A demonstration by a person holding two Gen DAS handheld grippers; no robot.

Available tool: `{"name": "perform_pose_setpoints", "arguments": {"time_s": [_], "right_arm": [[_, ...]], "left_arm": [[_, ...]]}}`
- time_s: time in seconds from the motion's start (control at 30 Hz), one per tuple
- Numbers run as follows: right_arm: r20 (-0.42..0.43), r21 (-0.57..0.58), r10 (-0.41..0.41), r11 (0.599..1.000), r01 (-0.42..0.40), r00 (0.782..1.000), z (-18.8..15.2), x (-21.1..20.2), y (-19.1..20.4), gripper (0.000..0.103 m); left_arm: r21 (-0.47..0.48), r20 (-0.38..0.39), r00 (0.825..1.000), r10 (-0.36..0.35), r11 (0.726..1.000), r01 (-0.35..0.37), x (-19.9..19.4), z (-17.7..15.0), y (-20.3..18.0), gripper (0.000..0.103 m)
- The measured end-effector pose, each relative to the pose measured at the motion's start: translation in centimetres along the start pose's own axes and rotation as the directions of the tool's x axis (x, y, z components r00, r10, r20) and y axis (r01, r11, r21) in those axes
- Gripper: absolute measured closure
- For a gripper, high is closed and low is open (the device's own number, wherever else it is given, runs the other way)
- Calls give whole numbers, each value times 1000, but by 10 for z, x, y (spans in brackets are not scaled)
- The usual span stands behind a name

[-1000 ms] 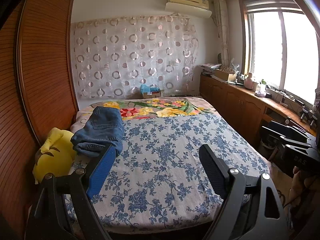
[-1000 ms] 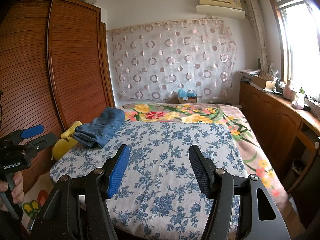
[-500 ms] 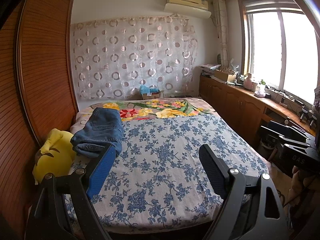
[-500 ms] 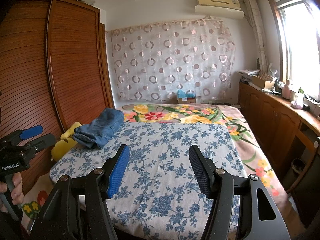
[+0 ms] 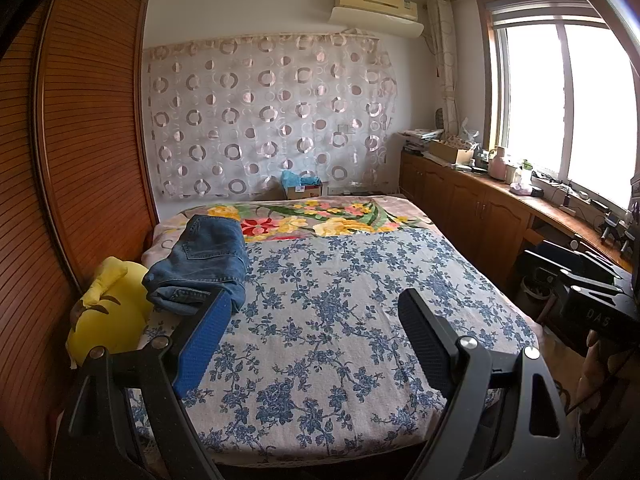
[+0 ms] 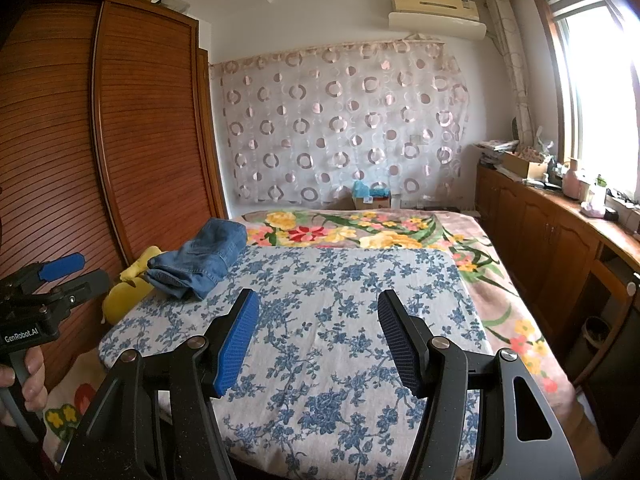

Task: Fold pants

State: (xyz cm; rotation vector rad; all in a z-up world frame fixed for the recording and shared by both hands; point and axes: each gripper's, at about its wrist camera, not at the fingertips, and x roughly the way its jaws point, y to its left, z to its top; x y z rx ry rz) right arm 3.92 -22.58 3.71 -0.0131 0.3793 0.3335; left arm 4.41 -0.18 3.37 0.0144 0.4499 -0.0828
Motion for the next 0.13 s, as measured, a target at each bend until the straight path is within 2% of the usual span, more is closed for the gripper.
{"name": "perform_pose_setpoints", "arguments": {"time_s": [0.13], "right_arm": [[0, -1, -1, 1000, 1, 1000, 0, 0, 0, 39]], "left_arm": [[-1, 0, 1000, -1, 1000, 1, 0, 0, 0, 17]]}}
